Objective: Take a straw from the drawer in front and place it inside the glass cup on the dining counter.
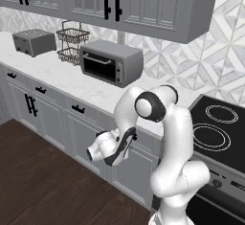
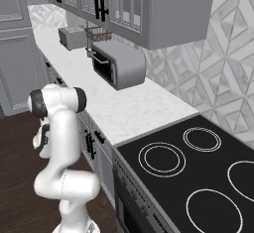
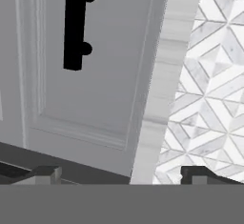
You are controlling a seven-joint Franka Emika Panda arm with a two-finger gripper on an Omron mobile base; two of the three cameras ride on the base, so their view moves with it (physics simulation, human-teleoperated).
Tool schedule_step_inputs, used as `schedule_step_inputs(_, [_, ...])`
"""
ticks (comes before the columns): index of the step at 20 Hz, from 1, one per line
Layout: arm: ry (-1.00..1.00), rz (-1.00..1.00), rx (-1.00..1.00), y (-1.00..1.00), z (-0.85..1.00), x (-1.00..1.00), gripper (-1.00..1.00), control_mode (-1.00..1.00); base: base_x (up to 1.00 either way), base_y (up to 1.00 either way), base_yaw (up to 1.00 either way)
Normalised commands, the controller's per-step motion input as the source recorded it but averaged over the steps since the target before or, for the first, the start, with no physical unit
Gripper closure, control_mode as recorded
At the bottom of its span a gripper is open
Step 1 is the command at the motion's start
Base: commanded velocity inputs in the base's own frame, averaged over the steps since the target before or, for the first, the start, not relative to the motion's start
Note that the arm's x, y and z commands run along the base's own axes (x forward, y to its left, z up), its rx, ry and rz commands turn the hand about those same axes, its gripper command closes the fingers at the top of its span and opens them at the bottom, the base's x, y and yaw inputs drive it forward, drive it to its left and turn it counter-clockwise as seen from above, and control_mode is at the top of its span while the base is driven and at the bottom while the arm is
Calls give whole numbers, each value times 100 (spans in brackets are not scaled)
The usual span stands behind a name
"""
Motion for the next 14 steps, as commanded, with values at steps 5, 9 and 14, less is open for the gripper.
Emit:
schedule_step_inputs(5, [-1, -5, -14, 22, -48, 35, -100, -100, 0, 0, 0])
schedule_step_inputs(9, [-4, -3, -11, 0, -34, 49, -100, -100, 0, 0, 0])
schedule_step_inputs(14, [-5, 0, -2, 0, -26, 66, -100, -100, 0, 0, 0])
